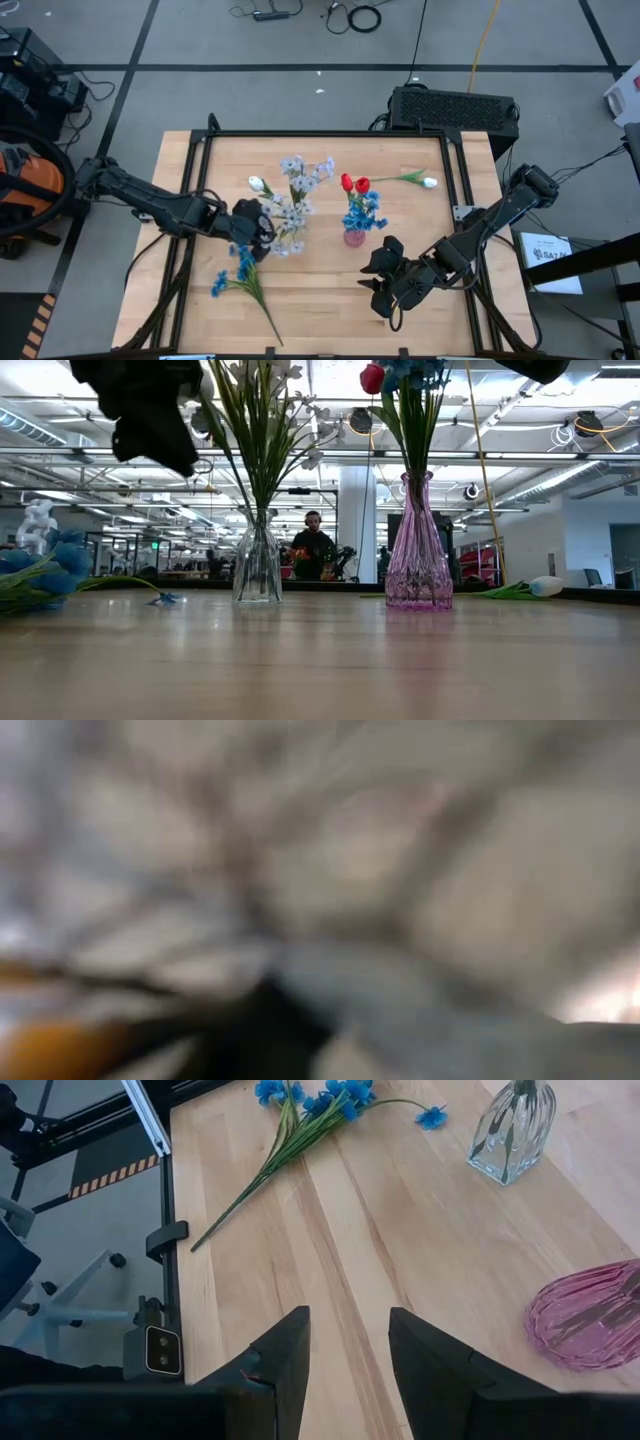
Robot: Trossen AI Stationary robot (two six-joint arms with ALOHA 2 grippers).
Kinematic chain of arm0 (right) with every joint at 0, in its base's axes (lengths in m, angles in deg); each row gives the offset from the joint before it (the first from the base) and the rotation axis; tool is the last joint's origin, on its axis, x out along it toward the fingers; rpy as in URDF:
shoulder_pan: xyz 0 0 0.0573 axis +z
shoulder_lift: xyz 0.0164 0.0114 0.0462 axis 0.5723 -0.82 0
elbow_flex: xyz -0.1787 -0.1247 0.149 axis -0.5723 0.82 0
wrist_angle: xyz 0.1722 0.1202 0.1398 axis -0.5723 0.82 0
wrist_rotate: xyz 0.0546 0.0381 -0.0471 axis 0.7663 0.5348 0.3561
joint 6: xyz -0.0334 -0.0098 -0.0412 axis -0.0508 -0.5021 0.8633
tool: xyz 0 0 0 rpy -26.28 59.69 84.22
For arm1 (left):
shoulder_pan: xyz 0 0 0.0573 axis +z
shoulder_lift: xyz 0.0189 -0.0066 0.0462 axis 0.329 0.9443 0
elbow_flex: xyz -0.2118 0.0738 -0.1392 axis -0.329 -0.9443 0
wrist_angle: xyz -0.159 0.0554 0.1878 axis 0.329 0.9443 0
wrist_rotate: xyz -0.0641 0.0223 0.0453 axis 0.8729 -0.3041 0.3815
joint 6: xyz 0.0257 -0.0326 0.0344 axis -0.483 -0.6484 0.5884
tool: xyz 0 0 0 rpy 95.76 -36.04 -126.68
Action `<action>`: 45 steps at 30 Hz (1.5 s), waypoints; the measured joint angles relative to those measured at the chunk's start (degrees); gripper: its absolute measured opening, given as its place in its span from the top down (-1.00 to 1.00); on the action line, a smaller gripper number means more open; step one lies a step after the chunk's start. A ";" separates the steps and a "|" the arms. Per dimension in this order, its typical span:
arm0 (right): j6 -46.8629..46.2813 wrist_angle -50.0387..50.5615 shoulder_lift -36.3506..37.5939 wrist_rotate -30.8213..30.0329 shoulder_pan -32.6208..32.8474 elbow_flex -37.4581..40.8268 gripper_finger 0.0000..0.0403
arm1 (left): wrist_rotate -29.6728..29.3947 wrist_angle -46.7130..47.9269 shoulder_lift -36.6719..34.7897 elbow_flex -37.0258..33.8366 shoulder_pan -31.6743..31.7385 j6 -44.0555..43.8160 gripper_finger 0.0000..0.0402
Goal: Sort flowers into vase by color
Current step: Put the white flowers into the transparent vase, then put the blue flowers into the pink vase
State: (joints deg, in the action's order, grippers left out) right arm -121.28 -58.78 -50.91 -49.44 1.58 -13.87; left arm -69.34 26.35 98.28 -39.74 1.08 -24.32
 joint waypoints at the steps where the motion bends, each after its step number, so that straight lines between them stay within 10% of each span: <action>1: 0.00 0.00 0.00 -0.02 0.00 0.00 0.36 | 0.04 1.35 -0.03 0.00 0.00 -1.64 0.30; 27: 2.60 0.05 0.00 -0.04 0.00 0.00 0.36 | -3.06 5.99 -8.68 0.00 -11.09 -15.66 0.30; 45: 3.89 0.94 0.00 -0.02 0.00 0.00 0.36 | -3.89 10.76 -5.30 0.00 -26.50 -60.66 0.31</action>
State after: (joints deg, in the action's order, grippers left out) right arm -117.39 -57.84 -50.91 -49.46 1.58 -13.87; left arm -73.23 37.12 92.98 -39.74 -25.43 -84.98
